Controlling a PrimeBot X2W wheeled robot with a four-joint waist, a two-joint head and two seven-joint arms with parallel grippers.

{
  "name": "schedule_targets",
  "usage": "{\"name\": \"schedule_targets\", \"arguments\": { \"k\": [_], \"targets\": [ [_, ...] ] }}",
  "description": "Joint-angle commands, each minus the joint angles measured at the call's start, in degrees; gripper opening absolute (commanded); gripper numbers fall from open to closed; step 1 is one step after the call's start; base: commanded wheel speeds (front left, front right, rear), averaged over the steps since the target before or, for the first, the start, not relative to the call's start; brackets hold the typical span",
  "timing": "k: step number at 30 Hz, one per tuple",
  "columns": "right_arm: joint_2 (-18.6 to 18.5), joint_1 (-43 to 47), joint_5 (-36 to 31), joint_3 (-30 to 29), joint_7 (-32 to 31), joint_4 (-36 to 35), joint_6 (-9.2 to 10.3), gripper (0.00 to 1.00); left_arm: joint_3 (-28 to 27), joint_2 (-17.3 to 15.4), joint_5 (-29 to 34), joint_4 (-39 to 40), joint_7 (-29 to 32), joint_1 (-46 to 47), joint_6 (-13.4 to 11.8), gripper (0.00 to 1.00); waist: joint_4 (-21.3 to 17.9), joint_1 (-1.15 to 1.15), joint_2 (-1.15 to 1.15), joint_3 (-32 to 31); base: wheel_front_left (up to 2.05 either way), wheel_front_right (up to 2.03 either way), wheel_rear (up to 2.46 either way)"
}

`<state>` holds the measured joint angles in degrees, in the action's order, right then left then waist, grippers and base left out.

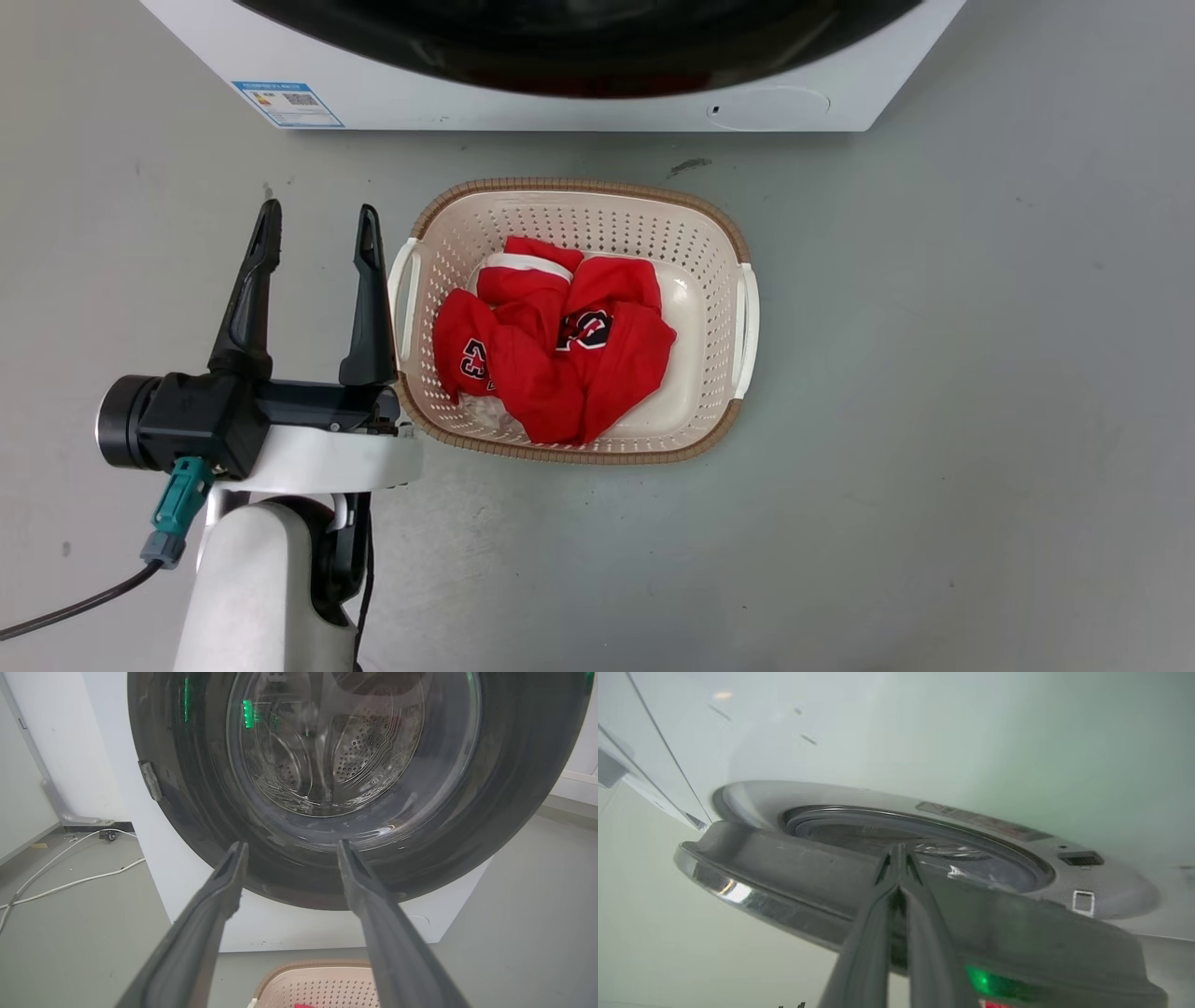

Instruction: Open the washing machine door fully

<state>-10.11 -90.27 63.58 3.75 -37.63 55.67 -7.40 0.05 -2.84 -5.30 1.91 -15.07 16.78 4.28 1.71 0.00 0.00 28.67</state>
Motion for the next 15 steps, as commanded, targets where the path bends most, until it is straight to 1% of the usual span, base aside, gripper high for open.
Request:
{"name": "schedule_targets", "arguments": {
  "k": [1,7,10,11,14,15],
  "targets": [
    [1.8,1.7,0.4,0.4,-0.9,0.1,-0.16,0.00,0.0,-0.1,-0.1,0.0,-0.1,0.8,-0.2,1.00,0.0,0.00,0.00,0.0,0.00,0.00,0.00],
    [2.1,5.9,1.1,-1.1,-6.9,-4.4,-0.15,0.00,0.2,-0.1,-0.2,-0.7,-0.1,0.3,-0.4,1.00,-0.4,0.00,0.00,-1.6,0.00,0.00,0.00],
    [2.4,7.9,1.3,-1.5,-8.6,-5.7,-0.15,0.00,0.2,-0.1,-0.2,-1.0,-0.1,-0.2,-0.4,1.00,-0.5,0.00,0.00,-2.4,0.00,0.00,0.00],
    [3.1,10.1,1.6,-1.8,-10.4,-7.2,-0.15,0.00,0.1,-0.1,-0.2,-1.3,-0.1,-0.7,-0.5,1.00,-0.8,0.00,0.00,-3.4,0.00,0.00,0.00],
    [3.9,13.5,2.1,-2.3,-13.0,-9.7,-0.15,0.00,0.2,-0.1,-0.1,-1.8,-0.1,-1.5,-0.5,1.00,-1.1,0.00,0.00,-5.1,0.00,0.00,0.00],
    [3.9,13.5,2.1,-2.3,-13.0,-9.7,-0.15,0.00,0.2,-0.1,-0.1,-1.8,-0.1,-1.5,-0.5,1.00,-1.1,0.00,0.00,-5.1,0.00,0.00,0.00]
  ]
}}
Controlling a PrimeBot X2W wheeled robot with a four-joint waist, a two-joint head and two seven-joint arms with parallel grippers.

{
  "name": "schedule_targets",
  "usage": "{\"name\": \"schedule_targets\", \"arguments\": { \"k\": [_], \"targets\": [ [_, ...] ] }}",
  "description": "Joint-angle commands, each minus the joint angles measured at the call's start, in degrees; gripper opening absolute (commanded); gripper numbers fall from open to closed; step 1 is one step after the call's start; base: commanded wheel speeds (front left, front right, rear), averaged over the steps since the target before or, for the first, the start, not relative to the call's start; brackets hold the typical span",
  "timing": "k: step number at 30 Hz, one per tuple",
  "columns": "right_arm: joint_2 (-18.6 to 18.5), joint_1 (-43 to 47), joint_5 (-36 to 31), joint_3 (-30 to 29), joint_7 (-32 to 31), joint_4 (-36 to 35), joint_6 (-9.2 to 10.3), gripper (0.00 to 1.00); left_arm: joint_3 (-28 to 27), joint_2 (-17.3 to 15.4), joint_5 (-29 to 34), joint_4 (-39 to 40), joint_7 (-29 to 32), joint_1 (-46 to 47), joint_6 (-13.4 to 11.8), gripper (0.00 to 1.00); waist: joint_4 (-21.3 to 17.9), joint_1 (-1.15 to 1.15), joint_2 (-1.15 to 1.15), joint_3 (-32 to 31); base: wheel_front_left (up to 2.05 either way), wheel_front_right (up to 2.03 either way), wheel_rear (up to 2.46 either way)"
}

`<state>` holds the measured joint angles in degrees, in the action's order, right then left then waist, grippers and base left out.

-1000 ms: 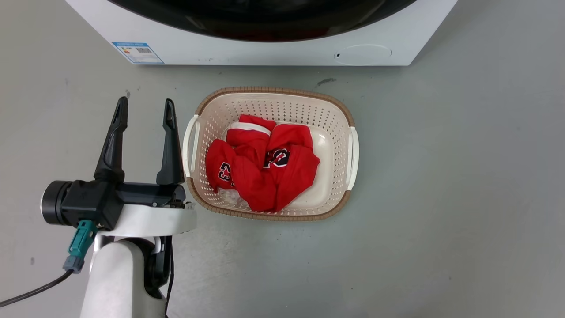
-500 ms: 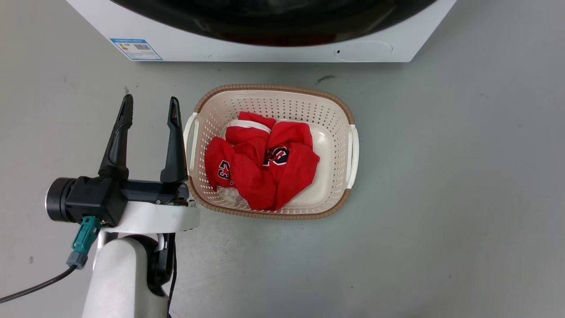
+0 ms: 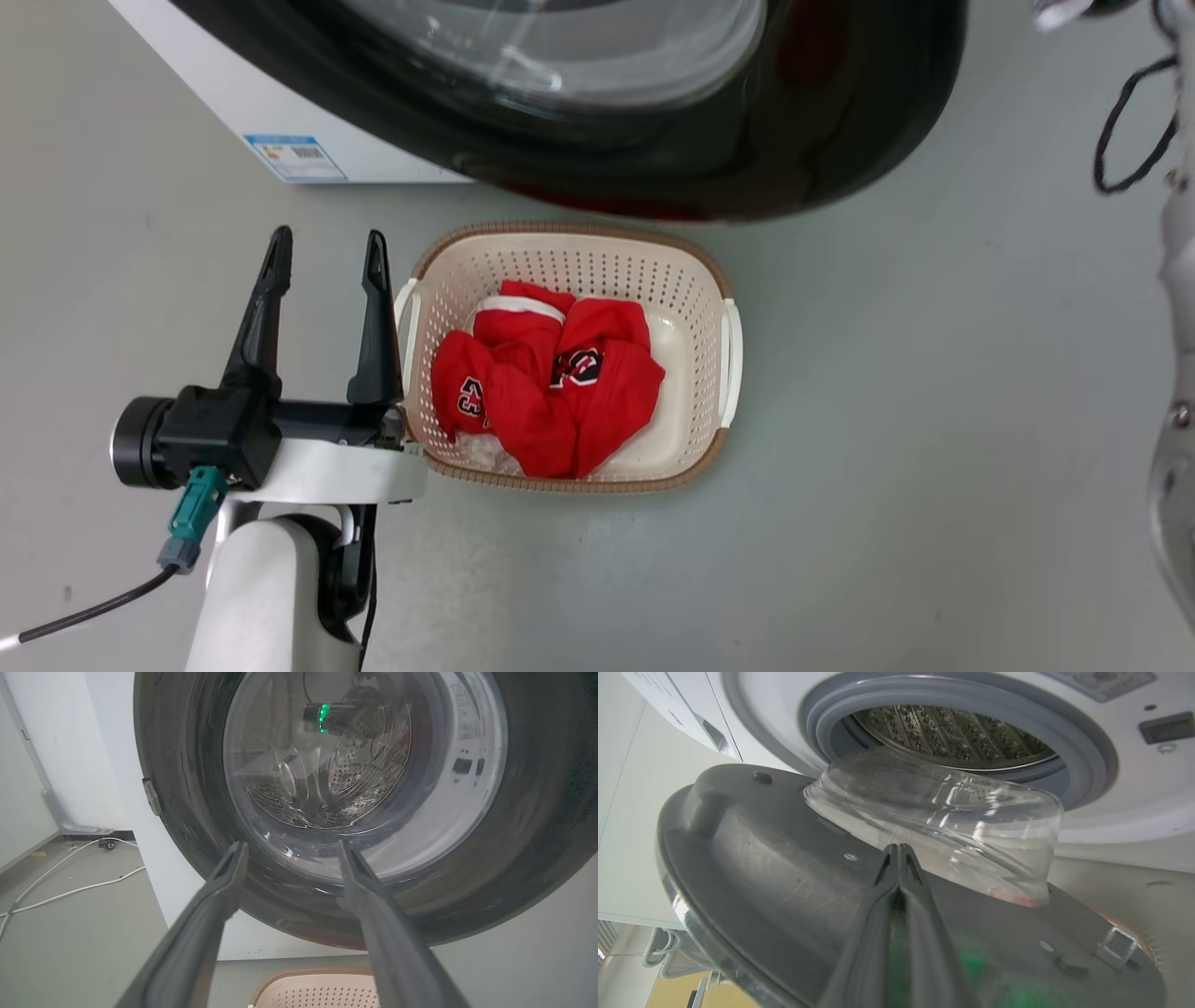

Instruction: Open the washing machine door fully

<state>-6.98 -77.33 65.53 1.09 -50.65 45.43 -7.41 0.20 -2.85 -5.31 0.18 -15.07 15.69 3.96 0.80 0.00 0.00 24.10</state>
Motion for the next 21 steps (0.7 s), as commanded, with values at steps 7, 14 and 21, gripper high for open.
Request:
{"name": "schedule_targets", "arguments": {
  "k": [7,14,21],
  "targets": [
    [2.4,8.5,1.8,-0.8,-5.9,-4.7,-0.14,0.00,-0.1,-0.1,0.4,-1.2,-0.1,-2.5,0.3,1.00,-0.7,0.00,0.00,-5.4,0.00,0.00,0.00],
    [3.6,17.6,3.6,-1.2,-10.7,-9.6,-0.14,0.00,0.4,-0.1,-0.3,-2.2,-0.1,-4.9,0.2,1.00,0.3,0.00,0.00,-10.6,0.00,0.00,0.00],
    [4.3,25.0,6.2,1.1,-13.8,-13.9,-0.14,0.00,1.3,-0.1,-0.6,-2.9,-0.1,-7.3,0.0,1.00,0.9,0.00,0.00,-14.2,0.00,0.00,0.00]
  ]
}}
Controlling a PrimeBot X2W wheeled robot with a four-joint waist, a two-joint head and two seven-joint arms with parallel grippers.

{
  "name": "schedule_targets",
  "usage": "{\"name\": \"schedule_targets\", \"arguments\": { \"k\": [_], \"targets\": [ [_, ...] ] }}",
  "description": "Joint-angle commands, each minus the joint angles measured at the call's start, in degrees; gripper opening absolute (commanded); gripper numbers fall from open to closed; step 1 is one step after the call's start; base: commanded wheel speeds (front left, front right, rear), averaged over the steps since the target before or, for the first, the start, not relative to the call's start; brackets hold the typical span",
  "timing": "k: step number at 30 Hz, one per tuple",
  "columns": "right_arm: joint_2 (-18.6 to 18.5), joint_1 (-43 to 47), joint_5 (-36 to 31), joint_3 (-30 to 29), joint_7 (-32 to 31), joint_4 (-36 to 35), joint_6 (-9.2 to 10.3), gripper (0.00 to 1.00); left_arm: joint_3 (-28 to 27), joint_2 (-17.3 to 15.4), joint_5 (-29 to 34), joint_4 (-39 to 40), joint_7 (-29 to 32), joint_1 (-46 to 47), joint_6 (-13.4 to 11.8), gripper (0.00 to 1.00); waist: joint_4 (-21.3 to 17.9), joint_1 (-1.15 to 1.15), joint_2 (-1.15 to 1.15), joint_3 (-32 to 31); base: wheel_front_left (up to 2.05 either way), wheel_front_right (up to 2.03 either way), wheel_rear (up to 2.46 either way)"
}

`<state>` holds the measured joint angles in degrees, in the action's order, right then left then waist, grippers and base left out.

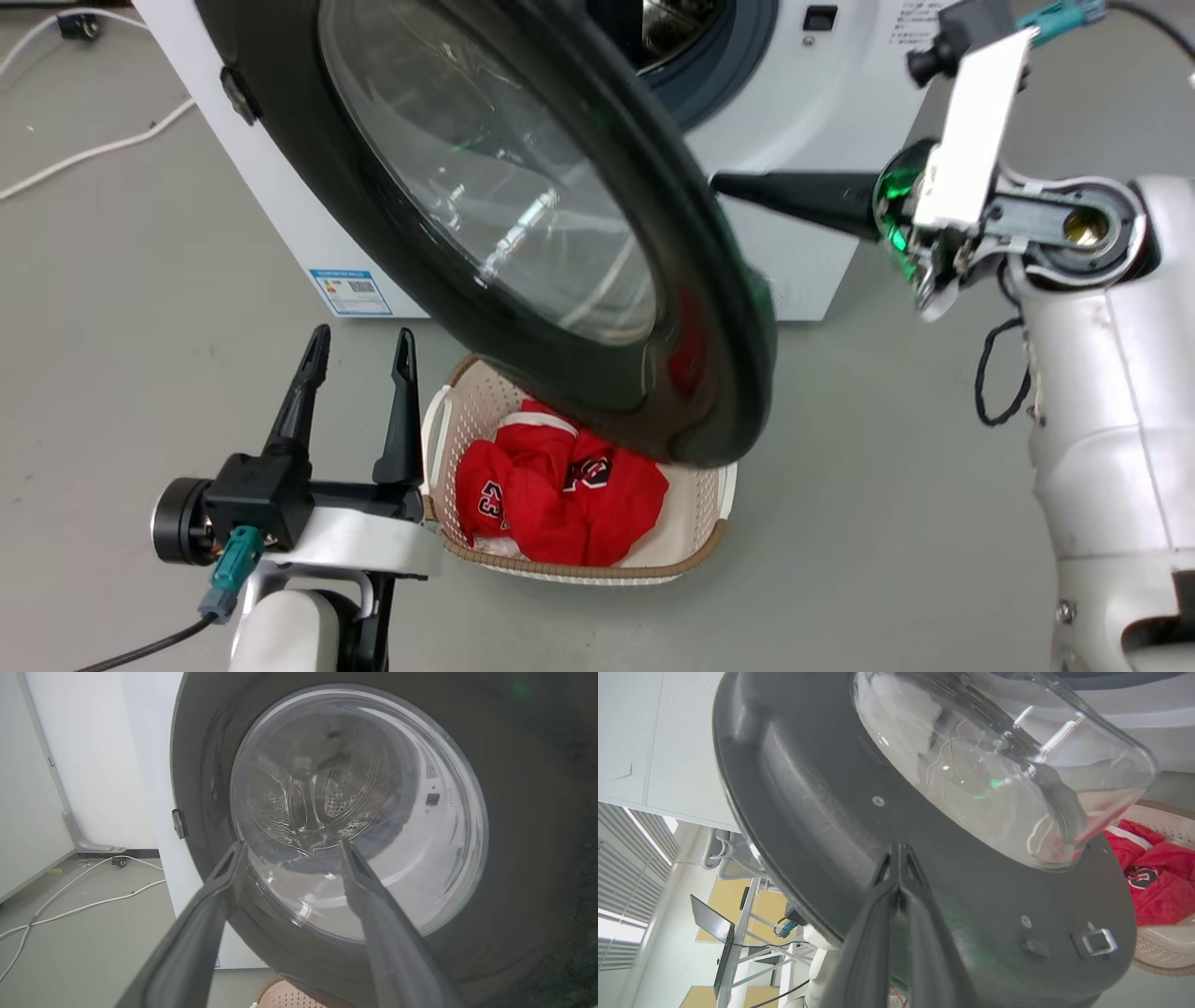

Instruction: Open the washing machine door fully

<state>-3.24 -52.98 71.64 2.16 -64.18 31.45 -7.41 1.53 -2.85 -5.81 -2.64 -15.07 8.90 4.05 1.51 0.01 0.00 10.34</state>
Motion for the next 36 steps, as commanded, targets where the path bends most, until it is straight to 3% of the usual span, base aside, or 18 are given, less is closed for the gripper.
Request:
{"name": "schedule_targets", "arguments": {
  "k": [1,7,24,30,36],
  "targets": [
    [0.5,1.4,0.4,1.0,-0.7,-0.6,-0.14,0.00,0.2,-0.1,-0.1,-0.2,-0.1,-0.6,0.0,1.00,0.3,-0.01,0.00,-0.8,0.00,0.00,0.00],
    [0.6,5.0,4.6,7.6,-0.4,-3.8,-0.14,0.00,0.6,-0.1,-0.3,-0.8,-0.1,-1.5,0.2,1.00,0.7,-0.01,0.00,-2.3,0.00,0.00,0.00],
    [0.5,9.1,15.2,22.5,8.9,-8.9,-0.14,0.00,0.5,-0.1,-0.8,-0.7,-0.1,-3.2,-0.6,1.00,0.7,-0.01,0.00,-3.7,0.00,0.00,0.00],
    [0.4,11.5,18.6,23.5,16.6,-10.8,-0.14,0.00,0.1,-0.1,-0.9,-0.5,-0.1,-3.7,-1.0,1.00,0.0,-0.01,0.00,-4.1,0.00,0.00,0.00],
    [0.4,17.2,15.6,19.2,31.7,-14.7,-0.14,0.00,-0.8,-0.1,-1.2,-0.3,-0.1,-4.6,-1.3,1.00,-0.9,-0.01,0.00,-5.0,0.00,0.00,0.00]
  ]
}}
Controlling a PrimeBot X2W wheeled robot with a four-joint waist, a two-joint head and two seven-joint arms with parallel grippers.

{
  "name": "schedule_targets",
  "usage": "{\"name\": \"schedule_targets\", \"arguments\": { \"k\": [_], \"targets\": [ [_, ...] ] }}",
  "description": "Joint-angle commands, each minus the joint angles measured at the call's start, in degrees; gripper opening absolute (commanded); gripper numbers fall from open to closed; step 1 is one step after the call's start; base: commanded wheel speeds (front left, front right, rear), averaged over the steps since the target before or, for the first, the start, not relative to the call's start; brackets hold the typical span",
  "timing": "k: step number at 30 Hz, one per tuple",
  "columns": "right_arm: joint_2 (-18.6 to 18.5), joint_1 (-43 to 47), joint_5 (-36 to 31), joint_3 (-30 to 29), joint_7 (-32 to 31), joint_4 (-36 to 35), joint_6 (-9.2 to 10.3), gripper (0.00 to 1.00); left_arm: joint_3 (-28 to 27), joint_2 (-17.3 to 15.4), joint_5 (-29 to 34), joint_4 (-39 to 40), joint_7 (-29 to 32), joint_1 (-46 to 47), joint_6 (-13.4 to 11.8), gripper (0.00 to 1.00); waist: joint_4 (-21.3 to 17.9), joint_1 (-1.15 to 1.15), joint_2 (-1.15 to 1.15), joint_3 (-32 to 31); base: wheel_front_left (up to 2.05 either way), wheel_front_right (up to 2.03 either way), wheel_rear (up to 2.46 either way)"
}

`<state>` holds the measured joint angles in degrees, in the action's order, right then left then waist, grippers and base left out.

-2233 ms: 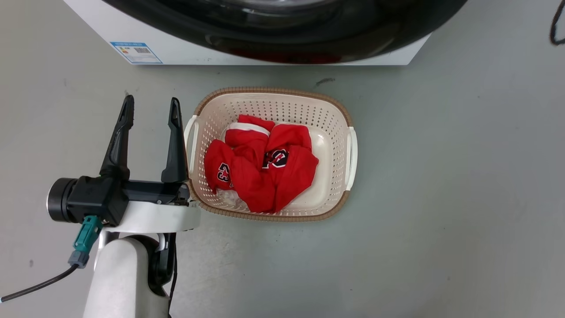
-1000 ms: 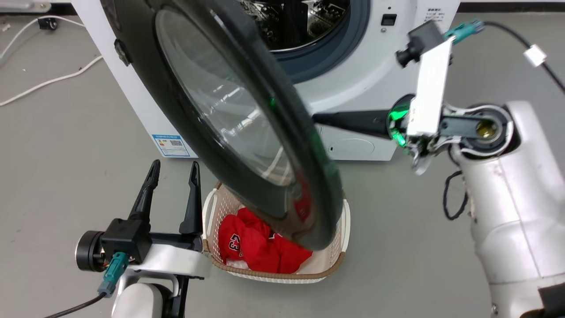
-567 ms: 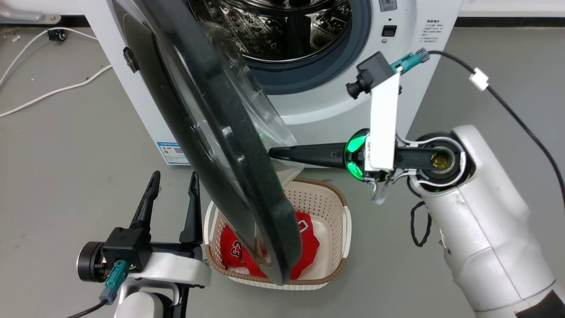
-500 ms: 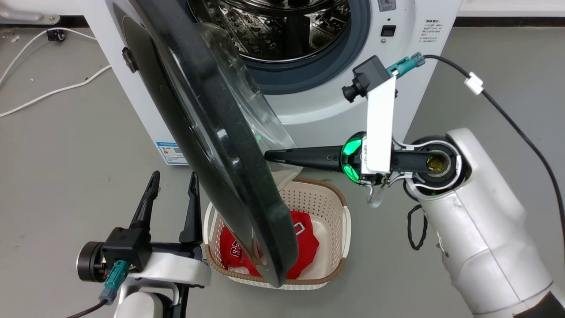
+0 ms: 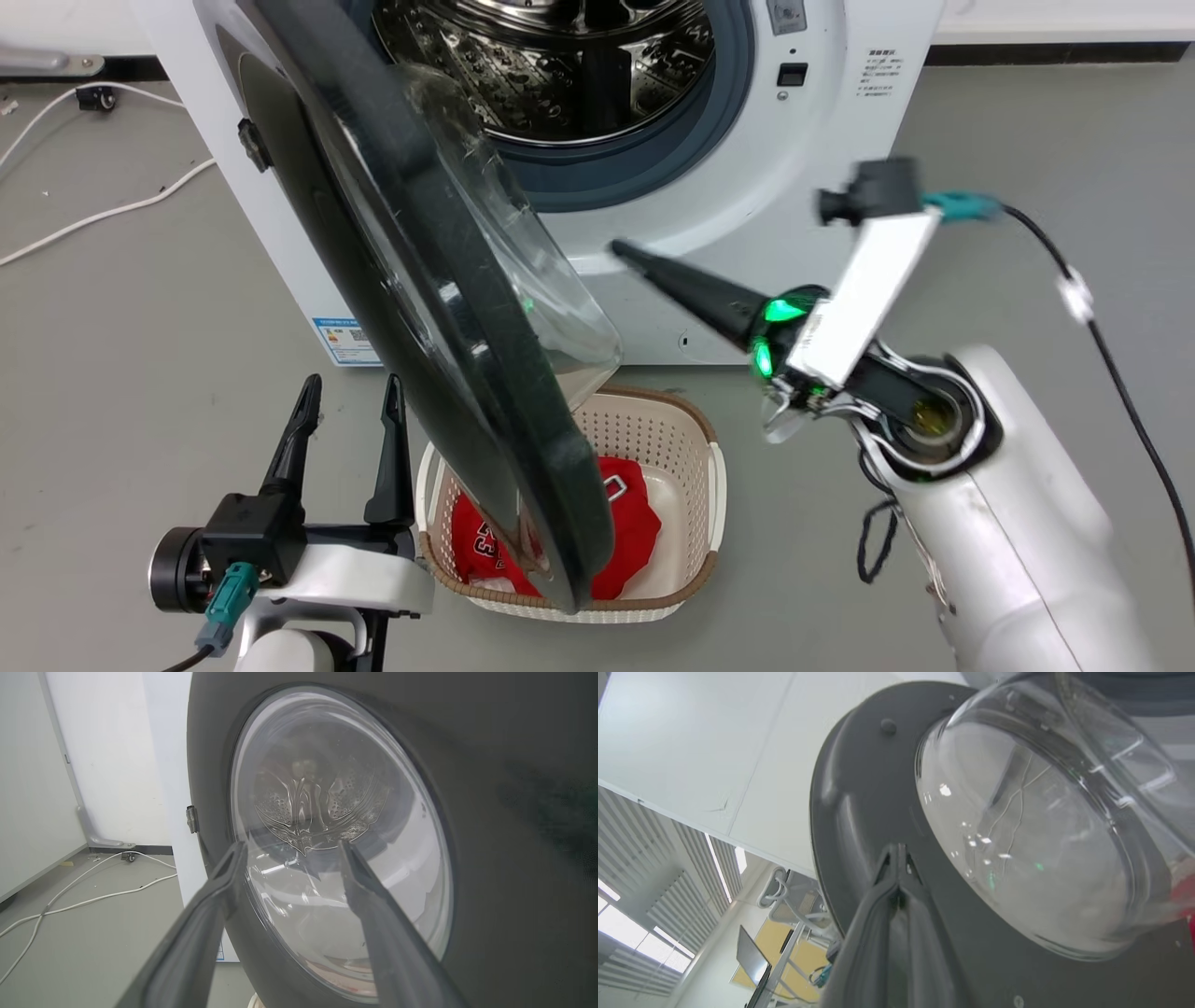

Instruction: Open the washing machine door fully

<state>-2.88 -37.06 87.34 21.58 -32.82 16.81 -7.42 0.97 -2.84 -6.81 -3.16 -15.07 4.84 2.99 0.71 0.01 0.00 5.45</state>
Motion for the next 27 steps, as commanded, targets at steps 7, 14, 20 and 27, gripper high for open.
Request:
{"name": "schedule_targets", "arguments": {
  "k": [7,14,20,27],
  "targets": [
    [-1.4,11.6,-6.1,-6.0,17.8,-4.3,-0.13,1.00,-0.4,-0.1,-0.3,0.0,-0.1,-1.2,-0.2,1.00,-0.2,-0.01,0.00,-1.0,0.00,0.00,0.00],
    [-2.1,23.2,-11.7,-11.0,33.1,-6.6,-0.13,1.00,0.0,-0.1,-0.4,-0.6,-0.1,-2.0,0.1,1.00,0.5,-0.01,0.00,-2.0,0.00,0.00,0.00],
    [-2.5,28.9,-23.2,-14.2,45.1,-4.8,-0.13,1.00,0.2,-0.1,-0.7,-0.8,-0.1,-2.6,-0.2,1.00,0.6,-0.01,0.00,-2.8,0.00,0.00,0.00],
    [-1.0,32.2,-42.4,-25.1,48.0,-8.5,-0.12,1.00,-0.5,-0.1,-0.5,-0.7,-0.1,-3.2,-0.3,1.00,0.1,-0.01,0.00,-3.4,0.00,0.00,0.00]
  ]
}}
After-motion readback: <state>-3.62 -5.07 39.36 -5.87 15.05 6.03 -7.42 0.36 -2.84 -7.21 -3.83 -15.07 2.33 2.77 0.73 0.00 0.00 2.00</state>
